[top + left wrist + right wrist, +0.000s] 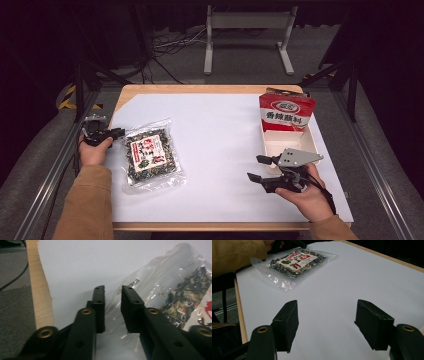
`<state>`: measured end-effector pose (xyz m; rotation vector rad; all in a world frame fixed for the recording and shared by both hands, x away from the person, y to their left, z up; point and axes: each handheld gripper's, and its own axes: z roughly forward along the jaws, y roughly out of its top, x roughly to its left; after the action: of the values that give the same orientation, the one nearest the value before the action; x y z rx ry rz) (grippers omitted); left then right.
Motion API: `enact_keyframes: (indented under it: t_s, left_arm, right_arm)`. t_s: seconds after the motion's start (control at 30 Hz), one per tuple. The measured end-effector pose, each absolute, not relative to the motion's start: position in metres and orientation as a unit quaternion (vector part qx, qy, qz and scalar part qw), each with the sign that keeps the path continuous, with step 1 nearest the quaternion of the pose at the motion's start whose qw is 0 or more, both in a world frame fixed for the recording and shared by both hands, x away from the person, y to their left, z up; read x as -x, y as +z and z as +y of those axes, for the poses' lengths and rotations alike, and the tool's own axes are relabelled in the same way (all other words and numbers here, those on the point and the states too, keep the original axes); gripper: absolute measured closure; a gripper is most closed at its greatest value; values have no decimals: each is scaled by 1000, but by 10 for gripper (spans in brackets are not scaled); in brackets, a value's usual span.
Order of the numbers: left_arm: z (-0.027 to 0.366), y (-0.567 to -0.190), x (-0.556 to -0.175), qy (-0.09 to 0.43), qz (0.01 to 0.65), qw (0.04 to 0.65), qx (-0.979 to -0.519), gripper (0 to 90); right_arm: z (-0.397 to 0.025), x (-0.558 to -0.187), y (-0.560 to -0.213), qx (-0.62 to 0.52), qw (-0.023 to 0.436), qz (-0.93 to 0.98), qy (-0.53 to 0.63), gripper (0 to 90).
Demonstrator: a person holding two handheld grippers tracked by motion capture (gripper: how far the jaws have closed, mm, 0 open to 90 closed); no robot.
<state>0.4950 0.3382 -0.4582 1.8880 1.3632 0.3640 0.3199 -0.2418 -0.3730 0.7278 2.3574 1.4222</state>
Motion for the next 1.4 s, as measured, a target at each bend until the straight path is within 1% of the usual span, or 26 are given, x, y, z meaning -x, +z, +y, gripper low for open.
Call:
enact_keyframes:
  t_s: [0.03, 0.1, 0.2, 0.27, 0.43, 0.57, 0.63, 0.73, 1.0, 1.3, 1.4]
  left_arm:
    - [337, -458, -495, 148, 530, 378, -744, 790]
    - [336, -458, -495, 151, 527, 375, -747, 805]
    - [336, -458, -495, 152, 527, 375, -748, 851]
    - [335, -458, -495, 154, 522, 373, -752, 900]
    - [332, -456, -493, 155, 519, 371, -754, 900]
    - [334, -449, -489, 166, 516, 386, -746, 900]
    - [333, -444, -486, 174, 511, 390, -746, 900]
    - [331, -437, -482, 178, 506, 400, -743, 900]
    - [327, -418, -469, 171, 487, 432, -740, 900]
    - [319, -391, -448, 174, 447, 470, -741, 900]
    - [316, -381, -440, 175, 434, 482, -740, 900]
  right_arm:
    - [-242, -320, -373, -253, 146, 819, 494, 353]
    - [-242, -320, -374, -253, 145, 819, 495, 353]
    - [-241, -320, -374, -252, 144, 819, 495, 354]
    - [-241, -320, -375, -253, 144, 819, 494, 355]
    - [-242, -320, -374, -252, 143, 819, 495, 356]
    - [-241, -320, -375, -252, 143, 819, 496, 363]
    - [-241, -320, -375, -254, 135, 821, 494, 423]
    - [-238, -320, -377, -254, 125, 822, 495, 445]
    - [-228, -324, -378, -248, 111, 823, 499, 452]
    - [-208, -335, -378, -235, 97, 824, 507, 450]
    - [-202, -338, -379, -232, 89, 825, 507, 475]
